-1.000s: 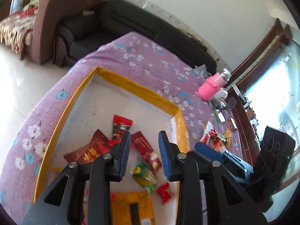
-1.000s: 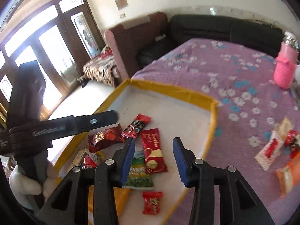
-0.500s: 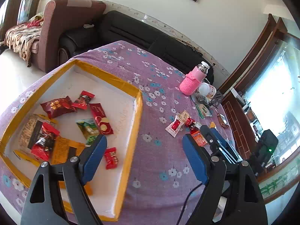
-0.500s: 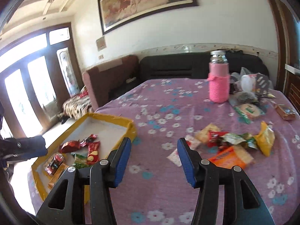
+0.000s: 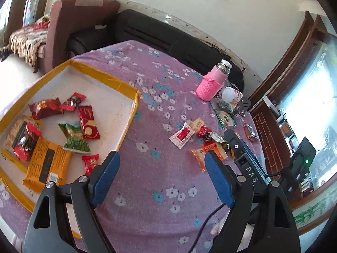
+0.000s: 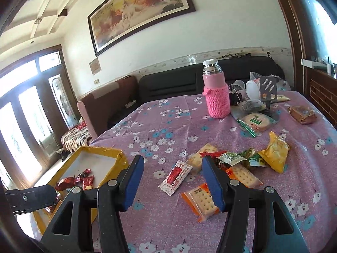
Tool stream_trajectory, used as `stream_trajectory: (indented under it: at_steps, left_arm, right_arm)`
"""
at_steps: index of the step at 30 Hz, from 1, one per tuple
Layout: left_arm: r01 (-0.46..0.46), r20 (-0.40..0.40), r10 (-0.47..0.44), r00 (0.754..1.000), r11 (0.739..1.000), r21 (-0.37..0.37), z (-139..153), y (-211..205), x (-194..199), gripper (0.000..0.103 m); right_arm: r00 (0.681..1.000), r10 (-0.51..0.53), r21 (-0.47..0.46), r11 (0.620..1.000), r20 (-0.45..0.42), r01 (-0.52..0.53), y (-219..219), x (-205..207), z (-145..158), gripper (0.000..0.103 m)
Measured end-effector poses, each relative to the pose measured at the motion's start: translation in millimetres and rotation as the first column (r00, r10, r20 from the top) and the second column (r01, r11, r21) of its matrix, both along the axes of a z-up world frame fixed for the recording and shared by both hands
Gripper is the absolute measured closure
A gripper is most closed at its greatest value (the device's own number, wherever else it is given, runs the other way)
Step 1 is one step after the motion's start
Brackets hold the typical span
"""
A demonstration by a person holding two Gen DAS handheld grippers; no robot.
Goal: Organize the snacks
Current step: 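Grasp the white-red sauce packet with the left gripper while the right approaches the orange cracker pack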
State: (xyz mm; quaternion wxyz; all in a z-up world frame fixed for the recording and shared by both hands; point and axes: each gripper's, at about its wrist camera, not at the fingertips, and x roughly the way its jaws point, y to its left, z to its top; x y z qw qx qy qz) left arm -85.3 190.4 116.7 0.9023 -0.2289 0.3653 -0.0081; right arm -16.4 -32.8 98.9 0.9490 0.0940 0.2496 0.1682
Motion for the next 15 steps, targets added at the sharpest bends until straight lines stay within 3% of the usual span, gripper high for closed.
stream_trajectory:
  at_steps: [7, 10, 15]
  left_arm:
    - [0.065, -0.054, -0.063, 0.997, 0.998, 0.025, -16, -6, 22, 0.020]
    - [0.109, -0.075, -0.107, 0.991, 0.994, 0.016, -25, -7, 45, 0.020]
    - [0.224, -0.113, -0.219, 0.969, 0.974, 0.035, -39, -30, 99, 0.020]
  right_arm:
    - [0.995, -0.052, 0.133, 0.989, -0.084, 0.063, -51, 20, -4, 0.040]
    - [0.987, -0.094, 0.214, 0.969, -0.131, 0.121, -84, 31, -10, 0.040]
    - [0.969, -0.145, 0.243, 0.951, -0.201, 0.193, -105, 45, -23, 0.040]
